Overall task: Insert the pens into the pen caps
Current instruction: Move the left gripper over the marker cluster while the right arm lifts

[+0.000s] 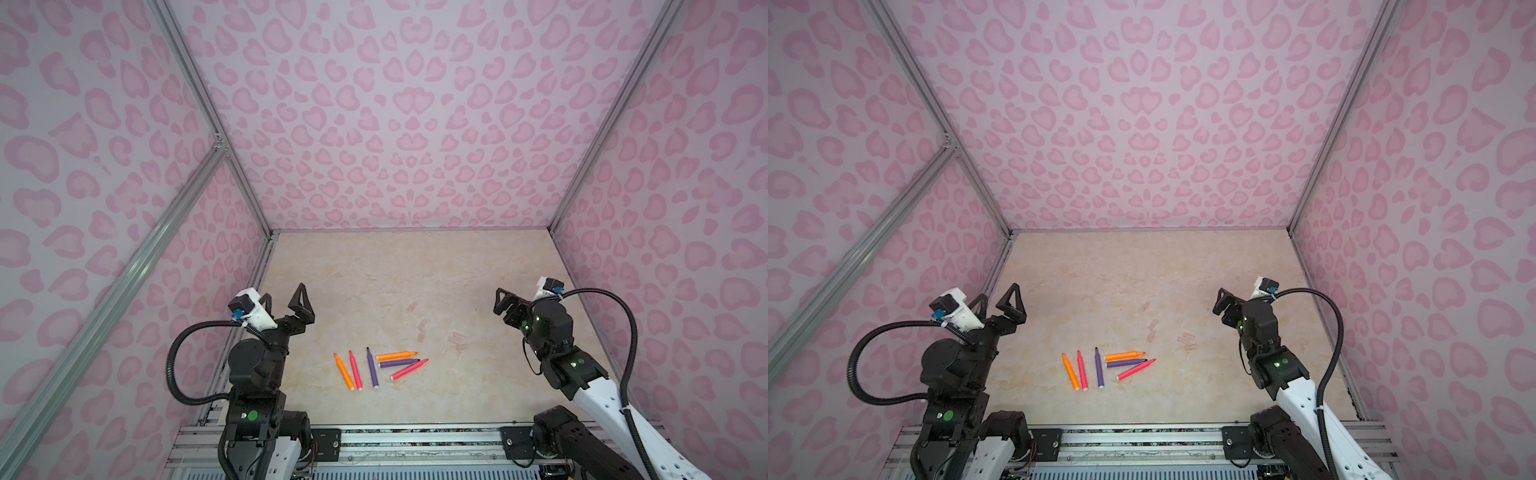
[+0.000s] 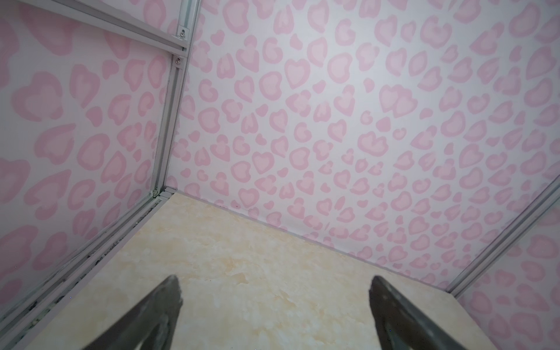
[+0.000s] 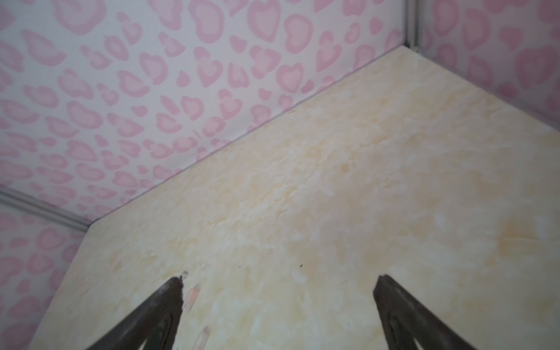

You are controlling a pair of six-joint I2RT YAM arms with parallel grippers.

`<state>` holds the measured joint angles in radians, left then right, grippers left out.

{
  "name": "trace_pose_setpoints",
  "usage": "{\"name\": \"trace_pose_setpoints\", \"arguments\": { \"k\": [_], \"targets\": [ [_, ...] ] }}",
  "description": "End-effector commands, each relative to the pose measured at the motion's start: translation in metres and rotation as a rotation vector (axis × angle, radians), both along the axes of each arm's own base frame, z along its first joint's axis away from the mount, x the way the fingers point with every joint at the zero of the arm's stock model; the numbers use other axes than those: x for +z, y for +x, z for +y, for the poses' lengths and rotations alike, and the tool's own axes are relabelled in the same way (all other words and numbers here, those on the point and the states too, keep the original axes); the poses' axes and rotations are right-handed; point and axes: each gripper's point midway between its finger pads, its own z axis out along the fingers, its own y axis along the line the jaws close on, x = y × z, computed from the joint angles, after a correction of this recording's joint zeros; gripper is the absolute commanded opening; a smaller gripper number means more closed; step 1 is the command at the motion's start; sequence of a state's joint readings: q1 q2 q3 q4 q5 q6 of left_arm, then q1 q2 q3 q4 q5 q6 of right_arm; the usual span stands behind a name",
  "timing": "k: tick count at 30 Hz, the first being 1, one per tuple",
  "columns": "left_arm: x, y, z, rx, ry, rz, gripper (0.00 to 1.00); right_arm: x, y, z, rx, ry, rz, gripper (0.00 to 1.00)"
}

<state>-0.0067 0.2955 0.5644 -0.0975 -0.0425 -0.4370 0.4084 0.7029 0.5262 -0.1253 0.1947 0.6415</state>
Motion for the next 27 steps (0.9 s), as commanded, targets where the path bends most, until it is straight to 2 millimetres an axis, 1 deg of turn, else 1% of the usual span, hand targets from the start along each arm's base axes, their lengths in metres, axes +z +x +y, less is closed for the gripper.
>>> {"name": "trace_pose_setpoints", "arguments": {
  "k": [1,2,4,5,7,9,10,11,14,18,21,23,24,26,27],
  "targets": [
    [-0.018,-0.027,-0.009,-0.059,-0.103,0.088,0.98,-0.001,-0.017,0.001,-0.019,-0.028,0.0,0.99],
    [-0.016,-0.034,-0.014,-0.089,-0.11,0.072,0.98,0.001,-0.019,-0.002,-0.03,-0.045,-0.015,0.99],
    [-0.021,-0.045,-0.023,-0.142,-0.154,0.062,0.98,0.007,-0.021,-0.022,-0.111,-0.119,-0.013,0.99],
    [-0.028,-0.047,-0.025,-0.156,-0.172,0.084,0.98,0.01,-0.022,-0.034,-0.164,-0.156,-0.011,0.99],
    [-0.048,-0.047,-0.026,-0.151,-0.218,0.181,0.99,0.016,-0.022,-0.058,-0.267,-0.205,-0.023,0.99],
    [-0.061,-0.043,-0.028,-0.158,-0.257,0.233,0.98,0.014,-0.016,-0.071,-0.314,-0.188,-0.04,0.99],
    [-0.067,-0.039,-0.028,-0.155,-0.279,0.248,0.98,0.011,-0.012,-0.074,-0.323,-0.168,-0.048,0.99],
    [-0.073,-0.036,-0.03,-0.163,-0.289,0.262,0.98,0.005,-0.007,-0.078,-0.33,-0.143,-0.05,0.99],
    [-0.081,-0.029,-0.042,-0.235,-0.248,0.297,0.98,-0.017,0.007,-0.087,-0.353,-0.091,-0.023,0.99],
    [-0.089,-0.013,-0.045,-0.245,-0.248,0.329,0.98,-0.04,0.02,-0.106,-0.422,-0.177,0.074,0.99],
    [-0.104,0.001,-0.048,-0.252,-0.245,0.383,0.98,-0.057,0.024,-0.119,-0.492,-0.242,0.19,0.99],
    [-0.116,0.01,-0.053,-0.266,-0.214,0.416,0.98,-0.073,0.025,-0.122,-0.512,-0.268,0.237,0.99],
    [-0.121,0.013,-0.055,-0.266,-0.208,0.436,0.98,-0.085,0.026,-0.124,-0.534,-0.255,0.24,0.99],
    [-0.127,0.019,-0.062,-0.295,-0.236,0.473,0.97,-0.086,0.033,-0.12,-0.505,-0.247,0.231,0.99],
    [-0.129,0.021,-0.072,-0.343,-0.259,0.494,0.99,-0.084,0.033,-0.117,-0.494,-0.252,0.24,0.99]
  ]
}}
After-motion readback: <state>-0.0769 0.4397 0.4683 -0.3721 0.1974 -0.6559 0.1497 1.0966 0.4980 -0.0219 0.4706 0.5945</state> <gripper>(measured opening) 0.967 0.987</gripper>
